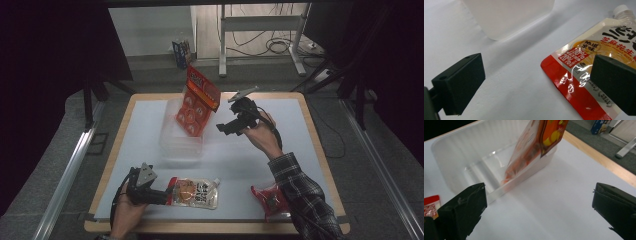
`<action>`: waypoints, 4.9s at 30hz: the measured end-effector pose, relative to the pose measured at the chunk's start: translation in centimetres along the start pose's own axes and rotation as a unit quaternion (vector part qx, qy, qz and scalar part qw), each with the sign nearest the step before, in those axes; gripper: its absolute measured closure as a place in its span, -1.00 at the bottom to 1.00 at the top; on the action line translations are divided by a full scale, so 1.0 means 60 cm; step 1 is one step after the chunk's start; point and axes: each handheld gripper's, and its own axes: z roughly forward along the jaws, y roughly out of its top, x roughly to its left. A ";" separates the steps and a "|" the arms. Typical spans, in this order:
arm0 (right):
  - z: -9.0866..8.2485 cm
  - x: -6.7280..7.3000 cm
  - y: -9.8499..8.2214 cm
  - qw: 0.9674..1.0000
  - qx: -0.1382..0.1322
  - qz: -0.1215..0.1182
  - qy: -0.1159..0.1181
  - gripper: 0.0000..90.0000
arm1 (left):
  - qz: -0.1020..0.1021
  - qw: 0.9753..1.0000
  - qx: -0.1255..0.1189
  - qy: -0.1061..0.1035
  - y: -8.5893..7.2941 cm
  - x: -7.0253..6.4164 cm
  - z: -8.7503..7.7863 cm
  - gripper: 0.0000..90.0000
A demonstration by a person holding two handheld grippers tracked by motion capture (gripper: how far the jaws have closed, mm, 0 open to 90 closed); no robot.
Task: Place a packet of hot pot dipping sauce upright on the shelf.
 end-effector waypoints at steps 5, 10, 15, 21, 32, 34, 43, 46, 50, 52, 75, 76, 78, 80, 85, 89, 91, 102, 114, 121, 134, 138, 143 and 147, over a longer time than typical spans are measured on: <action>-0.010 0.007 -0.025 1.000 0.002 -0.002 0.008 -1.00 | 0.003 1.000 0.001 -0.001 0.000 -0.001 0.001 -1.00; -0.021 0.017 -0.052 1.000 -0.004 0.001 0.016 -1.00 | 0.004 1.000 0.003 0.000 0.000 -0.003 0.002 -1.00; -0.030 0.027 -0.081 1.000 -0.012 0.001 0.019 -1.00 | 0.006 1.000 0.000 0.003 0.000 -0.004 0.001 -1.00; -0.042 0.033 -0.117 0.999 -0.025 0.011 0.026 -0.99 | 0.007 1.000 0.001 0.004 0.001 -0.005 0.001 -1.00; -0.062 0.049 -0.182 0.999 -0.008 0.032 0.039 -0.98 | 0.009 1.000 0.004 0.003 0.001 -0.007 0.001 -1.00; -0.065 0.052 -0.191 0.999 -0.002 0.031 0.039 -0.99 | 0.009 1.000 0.004 0.003 0.001 -0.007 0.000 -1.00; -0.101 0.065 -0.230 0.999 0.007 0.034 0.012 -0.56 | 0.010 1.000 0.004 0.002 0.001 -0.007 -0.001 -1.00; -0.120 0.065 -0.248 0.999 0.012 0.036 0.005 -0.24 | 0.013 1.000 0.005 0.002 0.002 -0.007 -0.001 -1.00; -0.142 0.069 -0.273 0.999 0.017 0.041 0.012 0.08 | 0.013 1.000 0.005 0.002 0.002 -0.008 -0.001 -1.00; -0.150 0.073 -0.283 0.999 0.022 0.043 0.014 0.24 | 0.013 1.000 0.006 0.002 0.002 -0.008 -0.001 -1.00; -0.223 0.120 -0.411 0.994 0.098 0.036 0.011 0.97 | 0.014 1.000 0.009 0.005 0.002 -0.011 0.002 -1.00; -0.223 0.120 -0.414 0.994 0.102 0.036 0.010 0.97 | 0.015 1.000 0.010 0.005 0.002 -0.012 0.002 -1.00; -0.223 0.120 -0.419 0.993 0.109 0.035 0.008 0.97 | 0.014 1.000 0.011 0.005 0.002 -0.012 0.003 -1.00; -0.221 0.120 -0.419 0.993 0.112 0.037 0.005 0.97 | 0.016 1.000 0.012 0.005 0.003 -0.012 0.003 -1.00; -0.206 0.119 -0.408 0.994 0.106 0.033 0.000 0.97 | 0.017 1.000 0.011 0.004 0.004 -0.013 0.004 -1.00; -0.189 0.120 -0.396 0.994 0.100 0.032 0.002 0.97 | 0.010 1.000 0.009 -0.005 0.006 -0.015 0.003 -0.99; -0.181 0.121 -0.390 0.994 0.100 0.031 0.004 0.97 | 0.008 1.000 0.009 -0.008 0.007 -0.016 0.004 -0.99; -0.130 0.115 -0.345 0.995 0.092 0.040 0.010 0.97 | 0.001 0.998 0.007 -0.056 0.028 -0.036 0.014 -0.98; -0.139 0.121 -0.339 0.997 0.071 0.033 0.017 0.77 | 0.010 0.989 -0.022 -0.149 0.091 -0.110 0.049 -0.37; -0.161 0.096 -0.352 0.997 0.057 0.037 -0.027 0.47 | 0.032 0.979 -0.014 -0.199 0.122 -0.159 0.089 0.41; -0.177 0.069 -0.369 0.996 0.050 0.051 -0.050 0.14 | 0.068 0.971 -0.012 -0.231 0.173 -0.234 0.139 1.00; -0.181 0.064 -0.373 0.996 0.051 0.054 -0.056 0.10 | 0.079 0.972 -0.010 -0.223 0.184 -0.249 0.153 1.00; -0.187 0.058 -0.376 0.995 0.049 0.057 -0.064 0.04 | 0.082 0.974 0.009 -0.212 0.176 -0.260 0.165 1.00; -0.190 0.056 -0.377 0.995 0.051 0.060 -0.063 -0.04 | 0.088 0.975 0.023 -0.205 0.168 -0.261 0.164 1.00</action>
